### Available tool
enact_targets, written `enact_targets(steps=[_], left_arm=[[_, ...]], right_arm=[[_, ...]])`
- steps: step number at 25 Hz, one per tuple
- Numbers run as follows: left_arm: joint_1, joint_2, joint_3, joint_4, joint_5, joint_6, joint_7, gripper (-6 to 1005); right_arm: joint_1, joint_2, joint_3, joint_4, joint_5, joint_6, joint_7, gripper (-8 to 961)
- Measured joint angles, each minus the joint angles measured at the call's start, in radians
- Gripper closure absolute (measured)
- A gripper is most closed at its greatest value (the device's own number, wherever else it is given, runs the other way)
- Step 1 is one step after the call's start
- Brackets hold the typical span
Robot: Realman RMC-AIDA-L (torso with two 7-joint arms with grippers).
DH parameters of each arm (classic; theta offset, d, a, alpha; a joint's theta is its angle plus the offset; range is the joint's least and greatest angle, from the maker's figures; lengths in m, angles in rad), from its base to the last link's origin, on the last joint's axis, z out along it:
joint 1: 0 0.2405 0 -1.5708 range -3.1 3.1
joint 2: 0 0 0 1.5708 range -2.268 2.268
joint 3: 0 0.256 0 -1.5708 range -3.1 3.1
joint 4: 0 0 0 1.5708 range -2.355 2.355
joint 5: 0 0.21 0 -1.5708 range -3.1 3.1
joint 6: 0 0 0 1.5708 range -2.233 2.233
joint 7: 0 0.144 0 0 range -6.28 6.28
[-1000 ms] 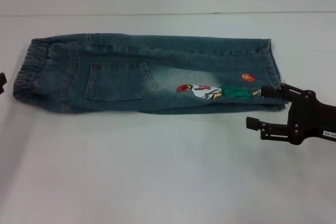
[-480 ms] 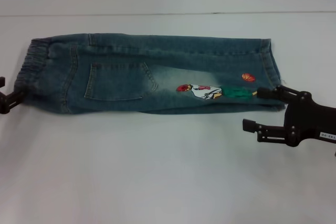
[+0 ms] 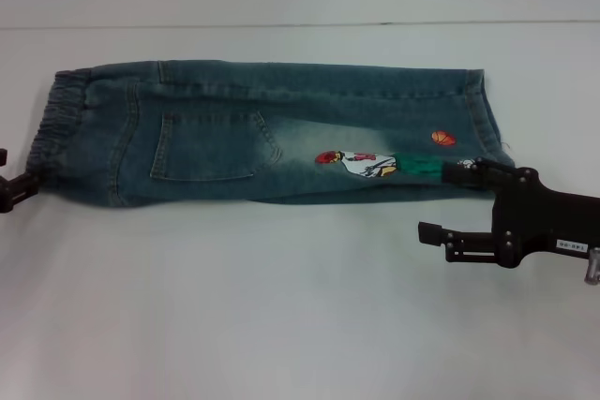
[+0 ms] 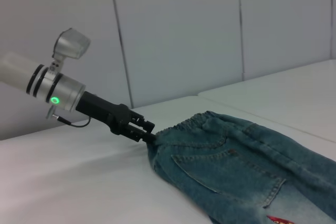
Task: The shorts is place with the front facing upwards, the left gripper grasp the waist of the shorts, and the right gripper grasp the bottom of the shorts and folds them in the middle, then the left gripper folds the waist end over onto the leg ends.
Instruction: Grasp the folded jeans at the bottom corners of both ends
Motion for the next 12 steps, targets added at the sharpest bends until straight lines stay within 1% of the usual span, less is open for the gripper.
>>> enact_targets(steps=[1,8,12], left_arm=[[0.000,0.000,0.000,0.000,0.000,0.000,0.000,458],[0.015,0.003,-0.023,0.059,-0.001,0.117,-0.043,471],[0.022,0.014,-0.042,0.074,0.003,0.163,-0.059,478]], right_arm=[[0.001,0.000,0.000,0.002,0.000,0.002,0.000,4],[0.005,0.000,0.001,0.009,0.003,0.024,0.005,4],[0.010,0.000,-0.001,0.010,0.003,0.040,0.007,4]])
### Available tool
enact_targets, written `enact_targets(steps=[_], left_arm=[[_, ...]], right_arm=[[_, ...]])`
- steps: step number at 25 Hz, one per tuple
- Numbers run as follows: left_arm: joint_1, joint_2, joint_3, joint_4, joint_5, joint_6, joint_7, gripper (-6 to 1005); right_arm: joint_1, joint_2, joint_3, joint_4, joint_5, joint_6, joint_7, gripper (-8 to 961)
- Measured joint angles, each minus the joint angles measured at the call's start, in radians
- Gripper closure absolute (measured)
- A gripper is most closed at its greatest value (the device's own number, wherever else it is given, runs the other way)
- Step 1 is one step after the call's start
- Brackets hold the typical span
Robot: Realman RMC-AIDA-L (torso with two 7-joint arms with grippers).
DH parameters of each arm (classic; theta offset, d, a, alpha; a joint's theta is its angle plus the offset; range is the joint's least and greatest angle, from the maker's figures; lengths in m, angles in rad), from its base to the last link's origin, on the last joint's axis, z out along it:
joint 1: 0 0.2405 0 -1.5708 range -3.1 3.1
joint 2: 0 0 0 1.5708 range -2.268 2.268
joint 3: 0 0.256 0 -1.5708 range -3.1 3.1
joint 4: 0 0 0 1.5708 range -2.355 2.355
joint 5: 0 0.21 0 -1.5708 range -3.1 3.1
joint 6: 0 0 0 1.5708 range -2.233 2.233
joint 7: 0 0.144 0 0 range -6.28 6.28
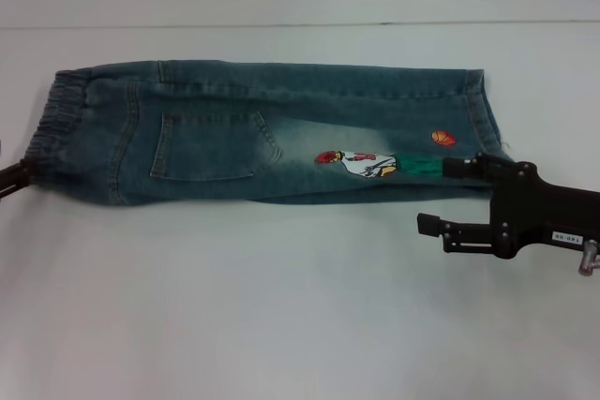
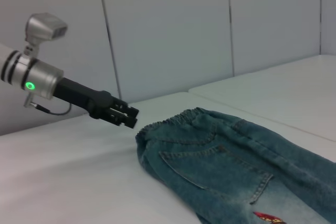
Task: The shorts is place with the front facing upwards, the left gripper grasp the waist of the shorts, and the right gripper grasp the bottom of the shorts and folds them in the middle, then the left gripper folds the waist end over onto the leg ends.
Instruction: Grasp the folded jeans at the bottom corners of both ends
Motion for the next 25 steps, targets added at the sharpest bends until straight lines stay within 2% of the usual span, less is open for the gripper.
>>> enact_targets(steps=[14,25], left_arm=[[-0.038,0.012,0.022,-0.038,0.092,-0.025,-0.012,504],[-0.069,0.004,0.044,-0.072,0.108,-0.150,-0.015,525]], right_arm=[[0.021,0.000,-0.001,0.023,-0.003,0.032,0.001,5],[0.024,0.000,-0.002,0.024,-0.003,0.037,0.003,5]])
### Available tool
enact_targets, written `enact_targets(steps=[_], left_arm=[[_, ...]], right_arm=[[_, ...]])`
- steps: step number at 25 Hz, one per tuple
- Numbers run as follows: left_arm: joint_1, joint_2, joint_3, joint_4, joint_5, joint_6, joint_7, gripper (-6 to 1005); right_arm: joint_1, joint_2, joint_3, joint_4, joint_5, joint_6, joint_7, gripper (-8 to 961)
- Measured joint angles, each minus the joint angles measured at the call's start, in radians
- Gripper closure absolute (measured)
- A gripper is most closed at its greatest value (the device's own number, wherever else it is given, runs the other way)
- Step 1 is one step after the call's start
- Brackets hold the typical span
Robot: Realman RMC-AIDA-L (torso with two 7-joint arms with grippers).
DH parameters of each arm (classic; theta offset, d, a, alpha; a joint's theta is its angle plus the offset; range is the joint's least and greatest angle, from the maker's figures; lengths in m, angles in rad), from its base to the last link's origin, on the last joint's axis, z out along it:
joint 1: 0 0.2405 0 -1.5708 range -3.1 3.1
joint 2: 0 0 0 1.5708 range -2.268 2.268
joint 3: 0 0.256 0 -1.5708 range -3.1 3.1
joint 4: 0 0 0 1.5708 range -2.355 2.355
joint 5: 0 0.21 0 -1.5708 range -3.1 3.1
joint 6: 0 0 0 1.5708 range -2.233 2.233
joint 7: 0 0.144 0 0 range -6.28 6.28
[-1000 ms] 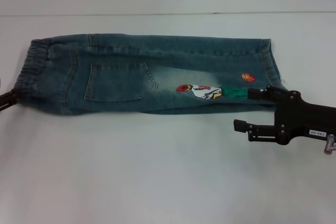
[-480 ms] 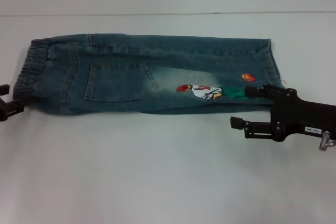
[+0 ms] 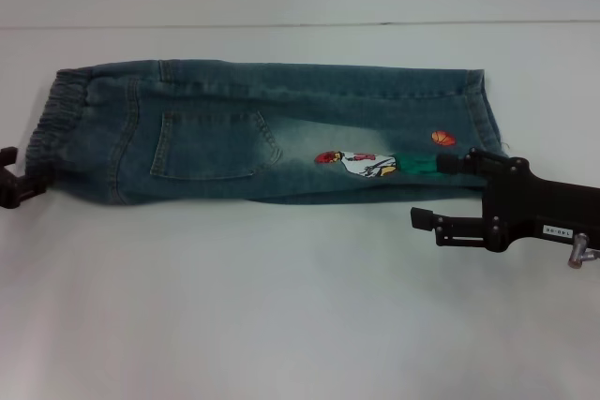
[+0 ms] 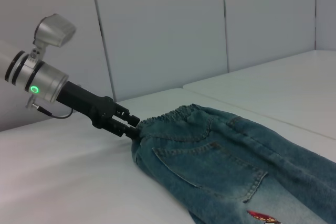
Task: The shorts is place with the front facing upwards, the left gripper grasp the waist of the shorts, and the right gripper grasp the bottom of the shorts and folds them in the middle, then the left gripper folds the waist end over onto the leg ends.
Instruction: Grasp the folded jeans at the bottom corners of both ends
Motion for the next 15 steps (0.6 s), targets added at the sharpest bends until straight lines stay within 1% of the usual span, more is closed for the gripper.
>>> enact_targets(steps=[7,15], left_arm=[[-0.011,0.002,0.025,-0.016,0.022,0.006,-0.001,537],[-0.017,0.006,0.027,-0.012,0.023,0.040,-0.002,552]], right_arm=[[0.000,0.000,0.001,-0.001,0.001,0.004,0.003,5],[0.001,0.000,0.002,0.000,0.003,0.007,0.011,5]])
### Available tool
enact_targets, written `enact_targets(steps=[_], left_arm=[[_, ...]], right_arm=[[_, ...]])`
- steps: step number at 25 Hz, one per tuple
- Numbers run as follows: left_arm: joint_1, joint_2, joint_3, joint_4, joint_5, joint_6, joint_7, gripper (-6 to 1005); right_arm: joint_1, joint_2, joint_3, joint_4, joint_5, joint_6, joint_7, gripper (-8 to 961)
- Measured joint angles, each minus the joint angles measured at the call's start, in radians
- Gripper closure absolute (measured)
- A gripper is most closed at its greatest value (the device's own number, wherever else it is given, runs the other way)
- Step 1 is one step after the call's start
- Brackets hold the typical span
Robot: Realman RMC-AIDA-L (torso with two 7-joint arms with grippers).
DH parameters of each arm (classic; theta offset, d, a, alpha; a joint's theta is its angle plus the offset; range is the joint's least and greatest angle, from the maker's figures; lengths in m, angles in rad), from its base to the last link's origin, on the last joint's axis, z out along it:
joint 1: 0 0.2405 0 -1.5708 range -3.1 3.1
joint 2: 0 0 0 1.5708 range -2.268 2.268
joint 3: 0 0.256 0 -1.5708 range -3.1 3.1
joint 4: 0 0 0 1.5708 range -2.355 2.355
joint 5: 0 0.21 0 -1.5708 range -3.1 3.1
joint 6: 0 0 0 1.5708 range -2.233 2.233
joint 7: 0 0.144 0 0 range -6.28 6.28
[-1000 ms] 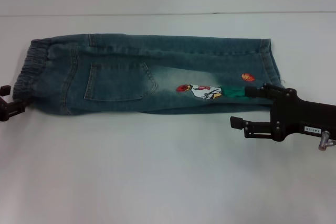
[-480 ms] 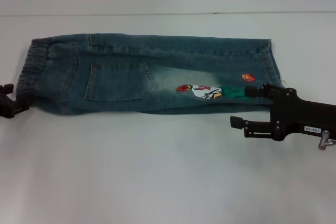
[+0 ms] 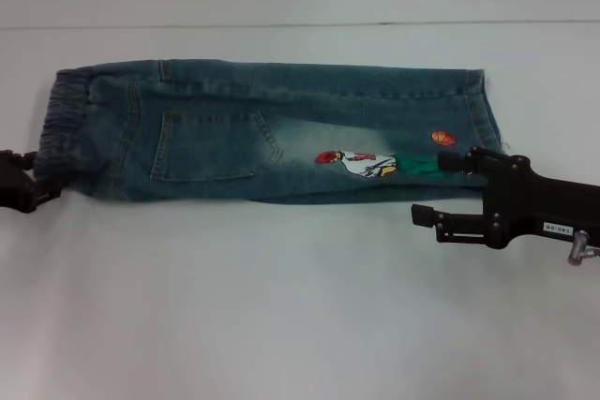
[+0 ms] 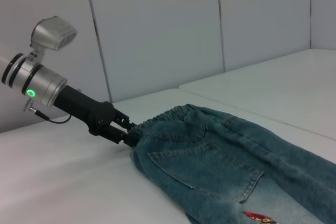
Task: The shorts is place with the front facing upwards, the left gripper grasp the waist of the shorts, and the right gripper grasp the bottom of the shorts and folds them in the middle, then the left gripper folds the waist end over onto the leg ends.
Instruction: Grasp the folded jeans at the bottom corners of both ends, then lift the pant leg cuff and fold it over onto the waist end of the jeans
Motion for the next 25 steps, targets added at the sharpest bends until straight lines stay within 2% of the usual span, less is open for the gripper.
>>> enact_targets(steps=[8,13,18,19,25], left_arm=[[-0.015,0.002,0.000,0.005,-0.003,0.019,-0.014,567],[-0.031,-0.001,0.004,0.040,-0.001,0.046,-0.057,806],[-0.036,-0.003,0.039,0.080,-0.004,0.090,-0.100,940],[-0.039,-0.002,0.041,0.085,-0.004,0.107,-0.109,967],[-0.053,-0.004,0.065,0.150,0.000,0.189,-0.193,961]], right_arm=[[0.000,0.000,0.006,0.002,0.003,0.000,0.004,4],[-0.007,0.000,0.031,0.002,0.016,0.001,0.004,6],[-0.021,-0.001,0.105,-0.005,0.018,0.012,-0.005,8],[-0.024,-0.001,0.130,-0.005,0.019,0.019,-0.011,30],[-0.038,0.004,0.211,0.002,0.031,0.066,-0.057,176]])
